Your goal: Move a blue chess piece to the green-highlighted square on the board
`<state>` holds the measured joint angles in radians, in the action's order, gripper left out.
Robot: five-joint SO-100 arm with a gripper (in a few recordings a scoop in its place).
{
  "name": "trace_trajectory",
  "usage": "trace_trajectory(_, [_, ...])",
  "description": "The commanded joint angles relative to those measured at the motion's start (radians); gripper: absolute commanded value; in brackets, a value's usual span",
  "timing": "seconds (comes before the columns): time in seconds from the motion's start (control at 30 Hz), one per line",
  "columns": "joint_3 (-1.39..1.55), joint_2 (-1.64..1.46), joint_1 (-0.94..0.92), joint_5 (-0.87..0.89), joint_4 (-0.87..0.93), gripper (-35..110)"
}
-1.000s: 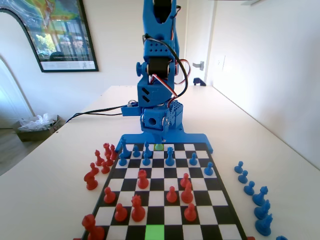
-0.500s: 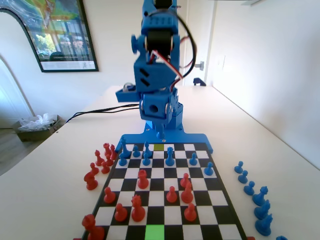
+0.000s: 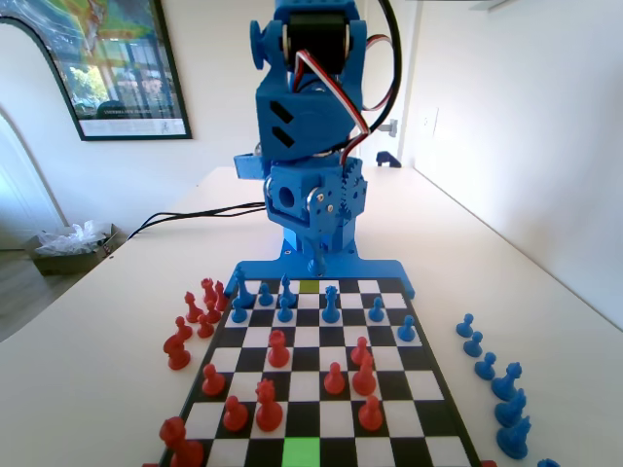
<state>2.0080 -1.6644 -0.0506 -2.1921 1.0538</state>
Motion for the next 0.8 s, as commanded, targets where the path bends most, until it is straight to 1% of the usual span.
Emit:
trace_trajectory(0.0, [-0.117,0.021,-0.015,0.091,-0.058,1])
trace_trajectory(0.1, [-0.172,0.080,-0.020,0.172,-0.094,1])
trace_trajectory(0.27, [-0.291,0.178,-0.029,0.282,-0.094,1])
trace_trajectory(0.5, [-0.407,0.258,-0.035,0.383,-0.081,1])
trace_trajectory(0.63, [-0.472,0.296,-0.035,0.448,-0.054,1])
trace_trajectory(0.77, [-0.557,0.353,-0.035,0.500,0.014,1])
